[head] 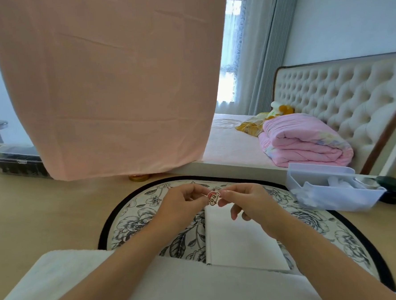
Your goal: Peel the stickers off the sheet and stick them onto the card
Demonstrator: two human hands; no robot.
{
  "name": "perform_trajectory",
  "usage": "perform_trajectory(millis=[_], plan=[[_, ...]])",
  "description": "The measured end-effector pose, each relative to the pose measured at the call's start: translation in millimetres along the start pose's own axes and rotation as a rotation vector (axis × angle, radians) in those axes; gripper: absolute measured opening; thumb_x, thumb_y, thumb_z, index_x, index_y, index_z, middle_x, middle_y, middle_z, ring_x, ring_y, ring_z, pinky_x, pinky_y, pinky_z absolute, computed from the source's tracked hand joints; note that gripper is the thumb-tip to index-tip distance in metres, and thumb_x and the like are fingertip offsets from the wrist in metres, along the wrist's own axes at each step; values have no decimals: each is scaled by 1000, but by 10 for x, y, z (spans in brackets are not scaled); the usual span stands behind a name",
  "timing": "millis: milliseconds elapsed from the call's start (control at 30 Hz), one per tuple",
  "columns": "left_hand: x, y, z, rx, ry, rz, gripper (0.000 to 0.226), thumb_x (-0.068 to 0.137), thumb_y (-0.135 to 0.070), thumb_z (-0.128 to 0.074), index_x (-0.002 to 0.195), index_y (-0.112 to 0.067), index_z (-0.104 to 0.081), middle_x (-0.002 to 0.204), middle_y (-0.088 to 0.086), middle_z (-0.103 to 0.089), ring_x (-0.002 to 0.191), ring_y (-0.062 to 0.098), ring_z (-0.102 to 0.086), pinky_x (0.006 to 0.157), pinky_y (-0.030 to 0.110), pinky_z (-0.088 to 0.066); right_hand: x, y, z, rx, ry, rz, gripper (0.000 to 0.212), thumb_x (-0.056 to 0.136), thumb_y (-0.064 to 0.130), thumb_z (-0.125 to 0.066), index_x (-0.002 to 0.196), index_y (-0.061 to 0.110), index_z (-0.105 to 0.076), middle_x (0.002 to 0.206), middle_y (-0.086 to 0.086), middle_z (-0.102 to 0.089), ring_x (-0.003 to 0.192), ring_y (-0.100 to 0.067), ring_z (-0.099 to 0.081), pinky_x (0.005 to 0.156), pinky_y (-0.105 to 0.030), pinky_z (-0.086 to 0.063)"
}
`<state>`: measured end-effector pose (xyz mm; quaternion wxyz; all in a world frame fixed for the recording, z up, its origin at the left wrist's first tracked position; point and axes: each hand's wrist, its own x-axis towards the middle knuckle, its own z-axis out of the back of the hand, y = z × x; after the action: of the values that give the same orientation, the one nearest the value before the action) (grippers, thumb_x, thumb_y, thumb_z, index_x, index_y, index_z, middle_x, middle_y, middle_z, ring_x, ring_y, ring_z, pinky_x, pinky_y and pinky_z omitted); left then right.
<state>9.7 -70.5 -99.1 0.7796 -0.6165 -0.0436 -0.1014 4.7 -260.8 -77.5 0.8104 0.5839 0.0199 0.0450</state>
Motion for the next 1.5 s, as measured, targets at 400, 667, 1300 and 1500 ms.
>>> perform_trajectory(millis=[400, 667, 1300, 1500], plan=[[293, -101, -522, 269, 60, -177, 7, 87, -33, -69, 81, -36, -70, 78, -12, -71, 54, -2, -49, 54, 14, -37, -26, -187, 349, 3, -157, 83, 11, 92, 11, -68, 85, 8, -76, 78, -8, -74, 52, -14, -57, 43, -12, -38], [358, 129, -646, 312, 44, -204, 13, 86, -31, -70, 73, -34, -72, 71, -14, -70, 58, -1, -54, 59, 17, -42, 109, -363, 356, -154, -239, 157, 8, 87, 13, -72, 82, 15, -77, 76, -4, -74, 50, -8, -59, 51, -18, -48], [264, 204, -631, 272, 21, -206, 12, 84, -27, -71, 72, -27, -72, 65, -8, -69, 54, -1, -51, 53, 12, -38, 90, -481, 279, -407, -271, 281, 10, 79, 27, -72, 71, 32, -74, 72, 18, -70, 57, -1, -56, 62, -22, -49], [223, 150, -624, 228, 17, -187, 15, 85, -25, -71, 70, -25, -74, 59, -6, -67, 47, -2, -47, 49, 9, -34, 70, -462, 263, -551, -350, 356, 6, 78, 36, -71, 73, 35, -74, 70, 25, -68, 62, -1, -59, 62, -22, -49]])
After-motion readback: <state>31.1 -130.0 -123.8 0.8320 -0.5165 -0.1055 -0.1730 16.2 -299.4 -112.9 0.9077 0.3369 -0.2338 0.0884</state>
